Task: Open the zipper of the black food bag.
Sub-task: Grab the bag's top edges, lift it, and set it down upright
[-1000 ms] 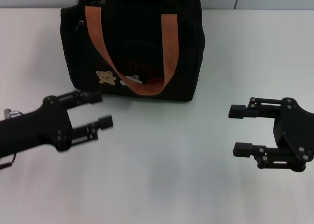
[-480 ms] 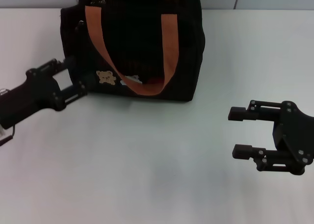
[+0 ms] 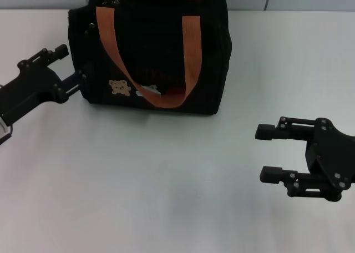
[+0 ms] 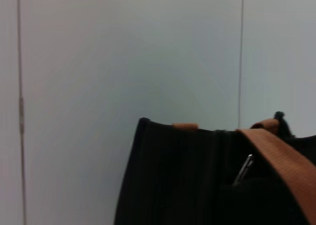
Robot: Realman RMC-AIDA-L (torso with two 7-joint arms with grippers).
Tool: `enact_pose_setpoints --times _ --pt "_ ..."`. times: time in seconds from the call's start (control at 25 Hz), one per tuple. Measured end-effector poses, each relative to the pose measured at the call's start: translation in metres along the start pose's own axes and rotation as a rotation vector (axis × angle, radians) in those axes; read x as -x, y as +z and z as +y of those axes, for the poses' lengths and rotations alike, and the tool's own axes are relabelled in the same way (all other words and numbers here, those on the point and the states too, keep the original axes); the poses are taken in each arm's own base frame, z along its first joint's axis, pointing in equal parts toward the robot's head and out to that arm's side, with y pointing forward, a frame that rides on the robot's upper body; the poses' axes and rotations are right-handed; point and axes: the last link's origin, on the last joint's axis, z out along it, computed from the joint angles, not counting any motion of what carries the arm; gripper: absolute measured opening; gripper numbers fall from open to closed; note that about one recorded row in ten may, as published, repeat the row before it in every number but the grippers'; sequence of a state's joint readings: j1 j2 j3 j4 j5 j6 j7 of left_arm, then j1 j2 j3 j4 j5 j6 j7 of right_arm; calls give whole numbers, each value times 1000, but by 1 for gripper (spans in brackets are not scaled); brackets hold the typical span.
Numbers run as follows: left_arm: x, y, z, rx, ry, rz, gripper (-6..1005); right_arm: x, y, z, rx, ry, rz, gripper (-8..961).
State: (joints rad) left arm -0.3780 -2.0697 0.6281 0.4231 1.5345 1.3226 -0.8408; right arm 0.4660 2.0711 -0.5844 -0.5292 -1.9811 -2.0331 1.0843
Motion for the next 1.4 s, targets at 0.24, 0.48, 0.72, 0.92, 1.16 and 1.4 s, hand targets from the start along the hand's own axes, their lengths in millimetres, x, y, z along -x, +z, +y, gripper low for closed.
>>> enact_pose_setpoints --times 0.24,0.48,0.72,0.92,1.16,1.4 --pt "0 6 -6 -43 27 -11 695 -1 2 0 -5 3 0 675" --pt "2 9 -8 -55 26 -28 694 -2 2 0 -5 5 -1 675" --pt "9 14 -4 -57 40 -51 693 -2 3 0 -2 8 -5 675" --pt "12 15 -1 -51 66 -59 647 -2 4 0 0 9 -6 676" --pt "12 16 -1 -50 66 -61 515 -2 4 0 -1 13 -8 676" --pt "13 16 1 -48 61 -63 317 -3 3 1 -3 16 -9 676"
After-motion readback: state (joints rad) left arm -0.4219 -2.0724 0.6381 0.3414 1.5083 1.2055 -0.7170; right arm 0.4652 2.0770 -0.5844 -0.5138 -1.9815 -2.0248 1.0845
